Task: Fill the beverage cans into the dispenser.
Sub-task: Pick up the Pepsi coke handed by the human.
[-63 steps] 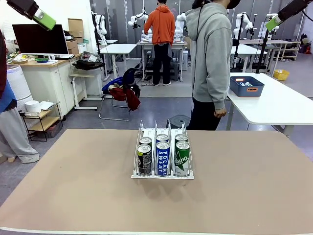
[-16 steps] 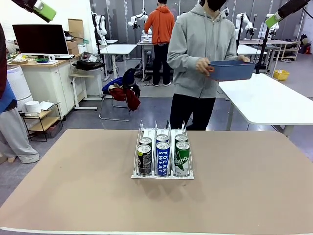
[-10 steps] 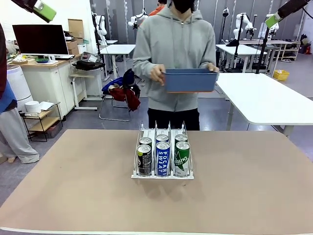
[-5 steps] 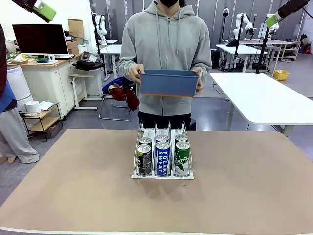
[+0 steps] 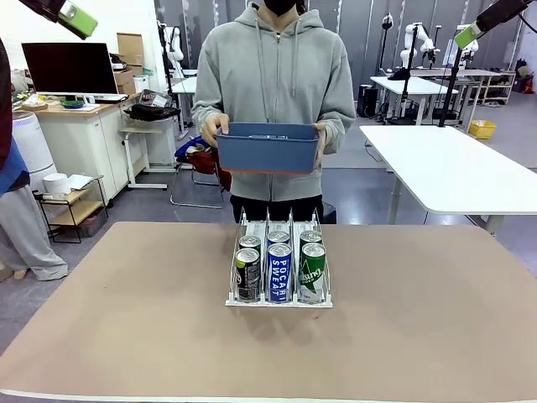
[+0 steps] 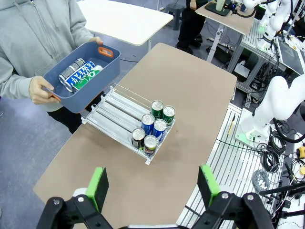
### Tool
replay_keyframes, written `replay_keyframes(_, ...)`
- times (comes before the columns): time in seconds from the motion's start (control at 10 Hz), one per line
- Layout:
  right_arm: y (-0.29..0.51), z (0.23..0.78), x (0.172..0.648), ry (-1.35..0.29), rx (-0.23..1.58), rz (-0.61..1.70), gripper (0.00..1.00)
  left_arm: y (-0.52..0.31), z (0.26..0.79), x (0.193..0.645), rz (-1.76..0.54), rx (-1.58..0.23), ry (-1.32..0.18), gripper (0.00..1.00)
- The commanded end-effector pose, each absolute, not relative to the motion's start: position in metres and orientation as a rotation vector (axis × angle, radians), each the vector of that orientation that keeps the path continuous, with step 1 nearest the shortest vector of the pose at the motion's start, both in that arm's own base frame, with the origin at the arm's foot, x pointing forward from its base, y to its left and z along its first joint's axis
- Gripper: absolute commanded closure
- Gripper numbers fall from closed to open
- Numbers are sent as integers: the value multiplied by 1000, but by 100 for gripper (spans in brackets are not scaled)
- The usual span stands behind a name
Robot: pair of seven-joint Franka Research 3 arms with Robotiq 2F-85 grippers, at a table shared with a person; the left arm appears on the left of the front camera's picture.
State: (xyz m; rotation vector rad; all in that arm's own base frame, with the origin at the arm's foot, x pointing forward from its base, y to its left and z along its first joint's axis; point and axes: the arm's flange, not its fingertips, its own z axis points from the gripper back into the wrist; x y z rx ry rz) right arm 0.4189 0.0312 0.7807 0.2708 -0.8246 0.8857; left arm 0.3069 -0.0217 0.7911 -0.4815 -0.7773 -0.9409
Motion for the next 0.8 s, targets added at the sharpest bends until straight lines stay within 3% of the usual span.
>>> replay_keyframes(0.0,31,781,419,-825,271,885,0,-21,791,306,-941,-481,-779,0)
replay_keyframes(0.7,31,781,419,-825,271,885,0,-21,791,306,-941,-481,-779,0)
